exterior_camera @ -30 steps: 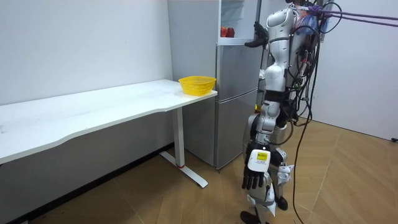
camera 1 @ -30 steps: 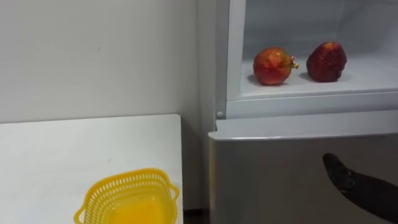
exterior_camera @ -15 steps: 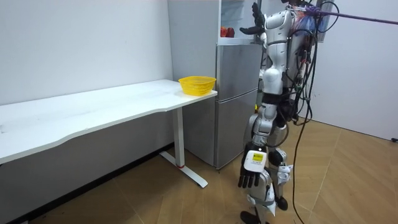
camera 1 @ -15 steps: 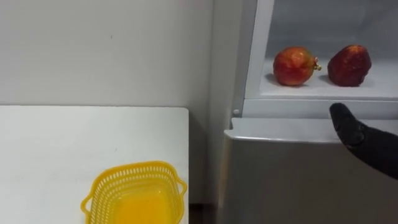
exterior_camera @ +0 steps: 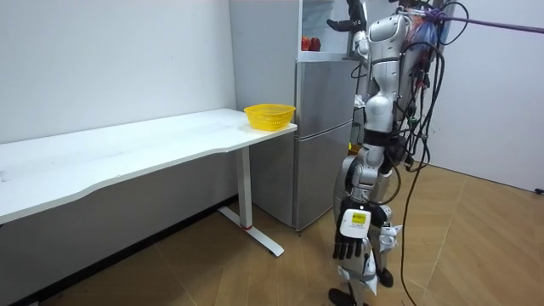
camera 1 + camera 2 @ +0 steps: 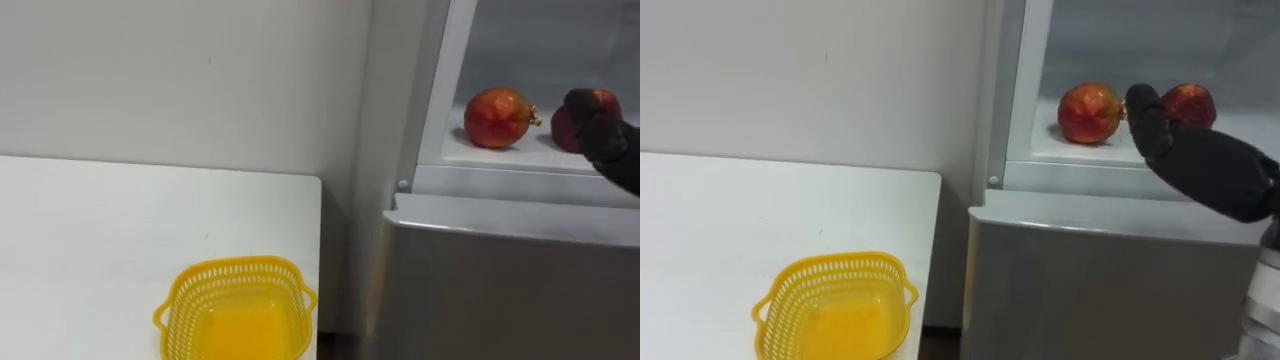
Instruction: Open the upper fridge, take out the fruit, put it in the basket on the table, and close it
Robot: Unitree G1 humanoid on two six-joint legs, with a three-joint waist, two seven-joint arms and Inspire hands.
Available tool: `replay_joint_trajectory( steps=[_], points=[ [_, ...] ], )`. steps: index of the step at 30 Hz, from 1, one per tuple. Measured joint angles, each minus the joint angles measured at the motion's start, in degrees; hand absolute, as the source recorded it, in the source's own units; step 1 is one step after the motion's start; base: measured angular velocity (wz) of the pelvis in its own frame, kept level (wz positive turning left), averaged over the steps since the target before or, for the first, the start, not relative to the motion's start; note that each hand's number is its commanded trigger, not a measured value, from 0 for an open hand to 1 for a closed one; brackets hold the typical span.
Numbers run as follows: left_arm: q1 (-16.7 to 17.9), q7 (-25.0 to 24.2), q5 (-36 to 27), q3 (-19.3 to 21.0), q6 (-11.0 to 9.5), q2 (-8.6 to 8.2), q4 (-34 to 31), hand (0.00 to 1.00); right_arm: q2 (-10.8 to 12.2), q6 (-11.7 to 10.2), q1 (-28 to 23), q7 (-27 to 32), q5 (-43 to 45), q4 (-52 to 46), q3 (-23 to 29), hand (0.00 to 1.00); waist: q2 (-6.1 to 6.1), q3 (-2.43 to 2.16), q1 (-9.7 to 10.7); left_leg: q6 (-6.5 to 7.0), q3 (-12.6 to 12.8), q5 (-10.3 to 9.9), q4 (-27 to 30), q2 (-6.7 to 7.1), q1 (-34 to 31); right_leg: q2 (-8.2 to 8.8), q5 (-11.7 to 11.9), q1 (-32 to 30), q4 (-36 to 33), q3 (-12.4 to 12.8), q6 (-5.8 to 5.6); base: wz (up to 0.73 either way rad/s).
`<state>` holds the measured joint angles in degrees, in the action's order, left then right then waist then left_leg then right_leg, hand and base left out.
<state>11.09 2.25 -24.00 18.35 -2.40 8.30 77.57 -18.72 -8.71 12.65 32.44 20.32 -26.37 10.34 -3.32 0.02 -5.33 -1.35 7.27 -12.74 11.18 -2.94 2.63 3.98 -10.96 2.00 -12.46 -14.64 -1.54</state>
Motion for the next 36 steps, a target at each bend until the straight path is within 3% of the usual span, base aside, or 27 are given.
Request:
replay_joint_trajectory(
  steps=[5, 8, 12, 20, 25, 30, 36],
  points=[
    [-0.21, 0.11, 0.05, -0.01, 0.06, 0.04, -2.07, 0.0, -0.35, 1.89, 2.03, -1.06, 0.01, 3.46, -0.14, 0.0, -0.07, -0.08, -0.32, 0.0, -0.01, 0.0, 0.11, 0.02, -0.07, 0.01, 0.01, 0.0, -0.06, 0.06, 0.0, 0.0],
    [-0.6, 0.1, 1.11, 0.0, 0.23, 0.35, -2.14, 0.0, -2.17, 2.15, 3.02, -1.86, -1.09, 6.16, -0.16, 0.0, 0.11, 0.04, -0.81, 0.0, -0.07, 0.0, 0.27, 0.02, -0.08, 0.01, 0.01, 0.05, -0.1, 0.06, 0.0, 0.0],
    [-0.53, 0.09, 1.09, -0.86, 1.12, 0.63, -2.01, 0.0, -3.48, 4.3, 6.91, -2.59, -3.66, 11.38, -0.51, 0.0, -0.08, 0.12, -1.24, -0.01, -0.21, 0.01, 0.35, 0.02, -0.12, 0.01, 0.03, 0.06, -0.2, -0.01, 0.02, 0.0],
    [-0.42, 0.72, 2.32, -1.53, 2.83, 0.84, -2.18, 0.0, -3.96, 7.42, 8.81, -3.32, -5.44, 12.61, -1.92, 0.0, -1.02, 0.15, -1.39, -0.06, -1.38, 0.06, 0.66, 0.09, -0.95, 0.1, 0.02, -0.08, -0.16, -1.11, 0.02, 0.06],
    [-0.65, 0.76, 4.51, -1.57, 3.22, 2.07, -2.25, 0.0, -4.83, 8.59, 10.64, -5.4, -5.81, 13.11, -3.86, 0.0, -1.75, 0.28, -1.45, -0.07, -1.47, 0.07, 0.71, 0.1, -1.01, 0.12, 0.02, -0.06, -0.15, -1.22, 0.02, 0.0],
    [-1.0, 1.05, 4.58, -1.55, 3.51, 2.56, -2.19, 0.0, -6.99, 9.04, 13.73, -7.06, -9.27, 16.05, -5.82, 0.0, -2.42, 0.09, -1.53, -0.06, -1.84, 0.07, 1.11, 0.15, -0.99, 0.15, 0.02, 0.01, -0.13, -1.32, 0.02, 0.02],
    [-1.26, 0.89, 4.99, -1.39, 4.86, 3.05, -2.2, 0.0, -8.24, 10.21, 14.46, -8.57, -9.28, 18.5, -5.85, 0.0, -2.47, 0.08, -2.53, -0.06, -1.98, 0.07, 1.4, 0.12, -1.01, 0.15, 0.08, 0.09, -0.15, -1.33, 0.11, 0.0]
  ],
)
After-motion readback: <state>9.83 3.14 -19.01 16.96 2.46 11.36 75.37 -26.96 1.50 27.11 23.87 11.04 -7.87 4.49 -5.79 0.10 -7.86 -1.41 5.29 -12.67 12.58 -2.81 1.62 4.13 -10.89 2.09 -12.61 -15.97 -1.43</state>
